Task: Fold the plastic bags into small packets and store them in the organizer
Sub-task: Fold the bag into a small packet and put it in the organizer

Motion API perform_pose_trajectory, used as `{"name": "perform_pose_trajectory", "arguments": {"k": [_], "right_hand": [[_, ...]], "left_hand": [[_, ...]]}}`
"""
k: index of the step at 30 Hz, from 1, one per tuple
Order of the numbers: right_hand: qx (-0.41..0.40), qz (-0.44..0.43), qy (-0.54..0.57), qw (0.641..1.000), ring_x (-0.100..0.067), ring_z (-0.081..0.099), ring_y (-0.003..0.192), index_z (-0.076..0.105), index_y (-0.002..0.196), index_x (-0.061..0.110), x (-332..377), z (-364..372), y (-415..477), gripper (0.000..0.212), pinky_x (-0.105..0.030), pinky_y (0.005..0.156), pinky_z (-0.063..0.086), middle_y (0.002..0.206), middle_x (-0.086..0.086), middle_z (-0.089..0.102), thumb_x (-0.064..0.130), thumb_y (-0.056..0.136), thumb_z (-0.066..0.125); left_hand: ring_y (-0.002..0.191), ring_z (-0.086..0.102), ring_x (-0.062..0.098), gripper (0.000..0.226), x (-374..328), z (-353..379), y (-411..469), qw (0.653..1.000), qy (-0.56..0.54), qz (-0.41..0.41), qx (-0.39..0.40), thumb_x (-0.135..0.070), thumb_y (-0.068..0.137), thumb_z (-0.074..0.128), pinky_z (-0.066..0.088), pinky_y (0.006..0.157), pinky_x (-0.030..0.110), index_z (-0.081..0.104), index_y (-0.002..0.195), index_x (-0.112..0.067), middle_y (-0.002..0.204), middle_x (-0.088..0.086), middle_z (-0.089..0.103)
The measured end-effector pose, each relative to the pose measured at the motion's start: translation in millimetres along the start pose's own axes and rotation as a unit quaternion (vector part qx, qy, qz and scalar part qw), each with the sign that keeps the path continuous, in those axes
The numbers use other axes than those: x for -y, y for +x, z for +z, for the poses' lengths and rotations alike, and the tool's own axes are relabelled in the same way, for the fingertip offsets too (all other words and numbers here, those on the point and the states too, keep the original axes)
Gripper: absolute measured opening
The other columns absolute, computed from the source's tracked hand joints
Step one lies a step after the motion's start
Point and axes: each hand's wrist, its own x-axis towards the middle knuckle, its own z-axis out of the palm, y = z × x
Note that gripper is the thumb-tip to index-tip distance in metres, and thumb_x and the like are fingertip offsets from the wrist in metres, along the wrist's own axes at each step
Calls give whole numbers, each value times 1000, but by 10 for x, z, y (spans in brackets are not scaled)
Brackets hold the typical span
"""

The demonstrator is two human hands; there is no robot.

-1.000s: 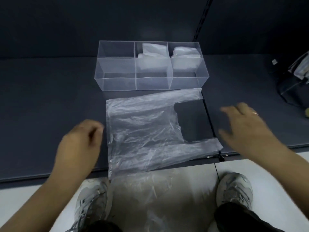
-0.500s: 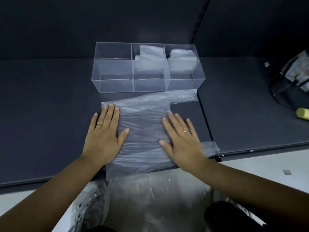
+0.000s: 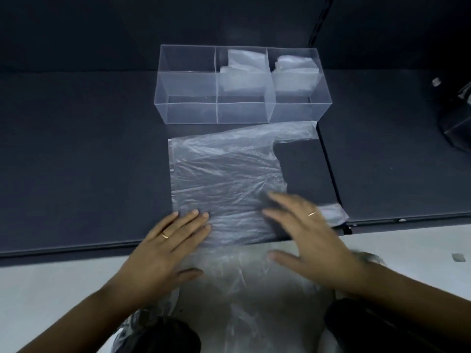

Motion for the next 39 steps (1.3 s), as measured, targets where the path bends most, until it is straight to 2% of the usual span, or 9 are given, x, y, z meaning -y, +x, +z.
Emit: {"name": "perform_pose_trajectory", "arguments": {"k": [4, 9, 13, 15, 18, 23, 28, 35, 39], "right_hand": [[35, -64, -52, 996, -21, 38, 128, 61, 124, 16, 390, 263, 151, 63, -39, 113, 28, 139, -7, 51, 50, 72, 73], [-81, -51, -20, 995, -22, 60, 96, 71, 95, 16, 362, 255, 203, 20, -32, 88, 40, 108, -2, 68, 27, 83, 60], [-102, 43, 3, 994, -22, 66, 77, 74, 82, 15, -25, -113, 175, 11, -32, 76, 39, 85, 3, 71, 20, 86, 64], [-76, 107, 49, 990, -16, 66, 75, 73, 81, 17, -231, -343, 130, 11, -24, 73, 40, 80, 7, 70, 17, 88, 65], [-66, 207, 198, 956, 6, 60, 70, 69, 75, 29, -479, -624, 97, 15, -4, 66, 40, 73, 19, 69, 19, 86, 68], [-135, 253, 392, 874, 4, 62, 65, 74, 68, 24, -741, -836, 392, 22, -6, 66, 46, 69, 11, 71, 13, 86, 67], [-199, 293, 437, 826, -3, 52, 50, 63, 54, 17, -902, -676, 874, 37, -13, 58, 47, 52, 6, 60, 19, 91, 63], [-203, 334, 156, 907, -18, 53, 64, 57, 70, 10, -975, -345, 1315, 35, -29, 65, 43, 65, -2, 58, 35, 94, 57], [-188, 341, 61, 919, -31, 58, 78, 58, 76, 7, -953, -259, 1359, 33, -42, 79, 47, 72, -7, 60, 34, 95, 56]], "left_hand": [[129, 49, 22, 36, -73, -32, -175, 994, -44, -11, -95, -20, 102, 35, 37, 107, 41, 60, 126, -10, 138, 4, 53], [111, 61, 8, 33, -194, -232, 2, 979, -135, -63, -139, -33, 96, 47, 41, 101, 26, 75, 102, -17, 112, -9, 68], [86, 64, -11, 14, -59, -620, 130, 874, -378, -289, -96, -46, 83, 64, 40, 78, 0, 77, 85, -40, 87, -22, 72], [75, 65, -10, 13, 103, -730, 144, 842, -434, -316, -60, -39, 76, 64, 41, 67, -1, 76, 82, -41, 79, -17, 74], [78, 68, -5, 18, 414, -827, 177, 801, -485, -350, -33, -42, 74, 65, 46, 68, 4, 77, 85, -36, 85, -11, 75], [90, 69, 4, 49, 795, -863, 306, 763, -519, -384, -49, -65, 56, 77, 47, 80, 22, 77, 92, -33, 94, -7, 75], [84, 71, 12, 20, 979, -729, 472, 707, -549, -432, -112, -37, 68, 72, 55, 69, 17, 79, 82, -25, 91, 1, 76], [51, 54, 9, 40, 1011, -472, 634, 801, -292, -502, -145, -36, 88, 65, 40, 58, 24, 63, 55, -14, 48, -5, 60], [61, 58, 18, 36, 938, -472, 715, 839, -169, -497, -143, -38, 88, 63, 37, 55, 27, 60, 60, -17, 60, 1, 63]]}}
